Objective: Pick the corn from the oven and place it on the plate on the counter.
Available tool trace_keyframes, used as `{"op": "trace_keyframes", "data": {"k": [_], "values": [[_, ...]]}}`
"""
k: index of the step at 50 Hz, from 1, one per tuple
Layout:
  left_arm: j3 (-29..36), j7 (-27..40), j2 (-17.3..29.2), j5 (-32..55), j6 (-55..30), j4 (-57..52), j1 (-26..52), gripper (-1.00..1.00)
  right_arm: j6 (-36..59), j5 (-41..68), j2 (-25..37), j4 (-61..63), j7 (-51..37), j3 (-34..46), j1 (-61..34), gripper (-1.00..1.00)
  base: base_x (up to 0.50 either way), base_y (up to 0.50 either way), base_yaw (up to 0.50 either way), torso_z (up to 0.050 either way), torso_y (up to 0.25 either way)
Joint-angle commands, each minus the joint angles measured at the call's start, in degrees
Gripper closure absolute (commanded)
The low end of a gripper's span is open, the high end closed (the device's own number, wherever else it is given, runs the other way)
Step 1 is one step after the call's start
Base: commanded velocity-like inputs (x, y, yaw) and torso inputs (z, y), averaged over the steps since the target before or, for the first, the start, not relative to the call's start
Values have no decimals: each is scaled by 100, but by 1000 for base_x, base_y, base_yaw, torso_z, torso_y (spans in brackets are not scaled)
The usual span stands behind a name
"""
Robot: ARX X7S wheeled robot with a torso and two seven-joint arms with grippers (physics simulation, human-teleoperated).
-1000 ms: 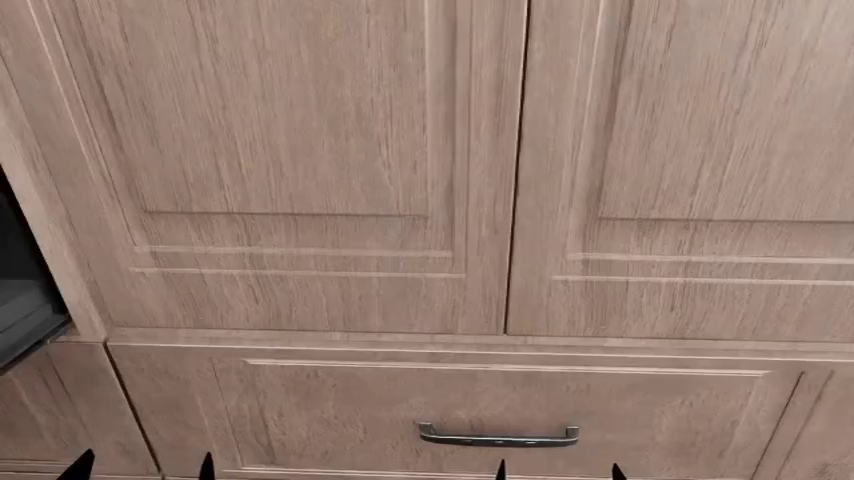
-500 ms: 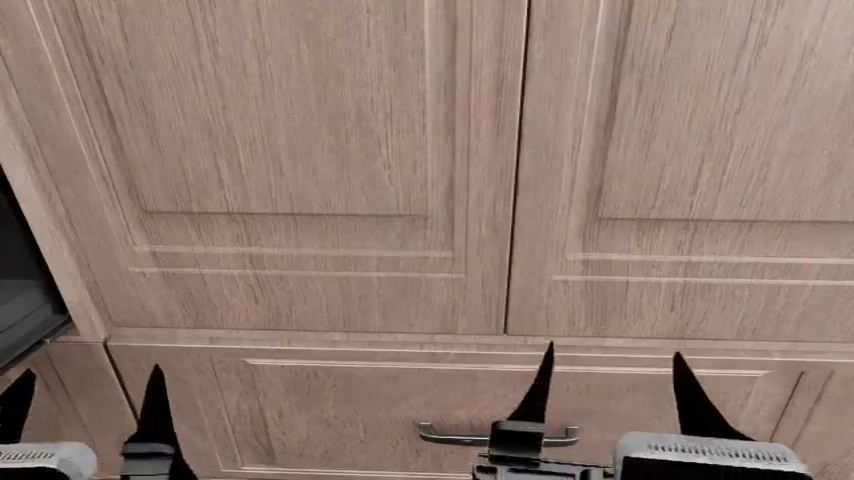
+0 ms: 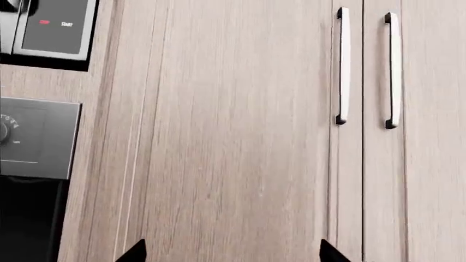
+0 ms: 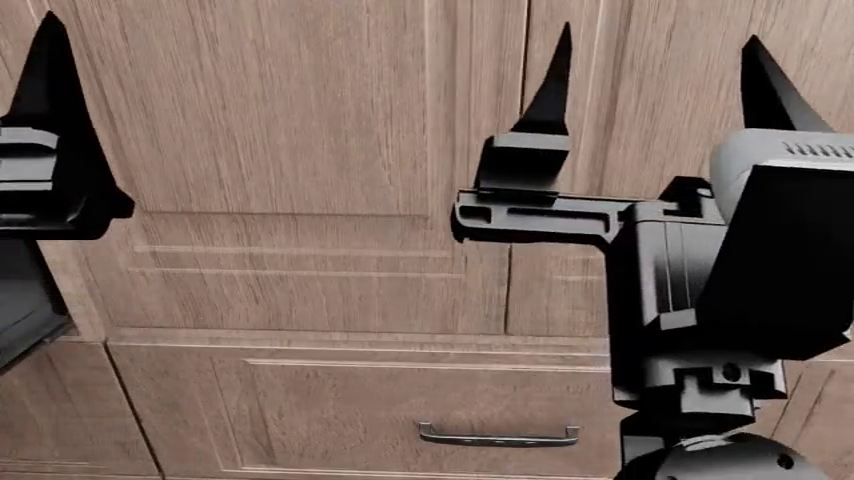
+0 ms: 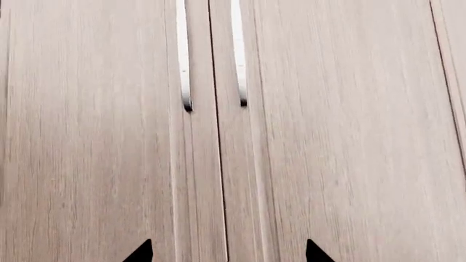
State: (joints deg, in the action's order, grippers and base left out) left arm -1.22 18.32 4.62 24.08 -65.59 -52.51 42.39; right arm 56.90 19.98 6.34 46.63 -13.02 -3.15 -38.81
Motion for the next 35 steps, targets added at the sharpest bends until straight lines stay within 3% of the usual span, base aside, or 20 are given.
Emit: {"op": "trace_keyframes", "data": {"k": [1,8,13,18,24,29,35], "values": [[-193,551,-178,704,-1405,-699,1133,-100,1573,668,-113,805,-196,-430,-1115,-100,0,0,0,0,0],[-87,799,-99,924,-1390,-662,1282,-100,1556,788,-100,849,-216,-538,-1174,-100,0,0,0,0,0],[-321,1070,-195,1382,-1903,-723,1719,-100,1869,977,-114,972,-274,-643,-1367,-100,0,0,0,0,0],[-720,1742,-248,2354,-2411,-706,2311,-100,1942,1096,-92,995,-304,-770,-1431,-100,0,0,0,0,0],[-923,2903,29,3794,-2407,-451,2771,-100,1857,1116,-14,939,-344,-737,-1399,-100,0,0,0,0,0],[-771,3061,202,3903,-2176,-409,2692,-100,1958,1172,76,943,-390,-652,-1437,-100,0,45,0,0,0],[-673,3139,285,3940,-2042,-349,2656,-100,1933,1209,130,933,-420,-627,-1438,-100,-10,497,0,0,0]]}}
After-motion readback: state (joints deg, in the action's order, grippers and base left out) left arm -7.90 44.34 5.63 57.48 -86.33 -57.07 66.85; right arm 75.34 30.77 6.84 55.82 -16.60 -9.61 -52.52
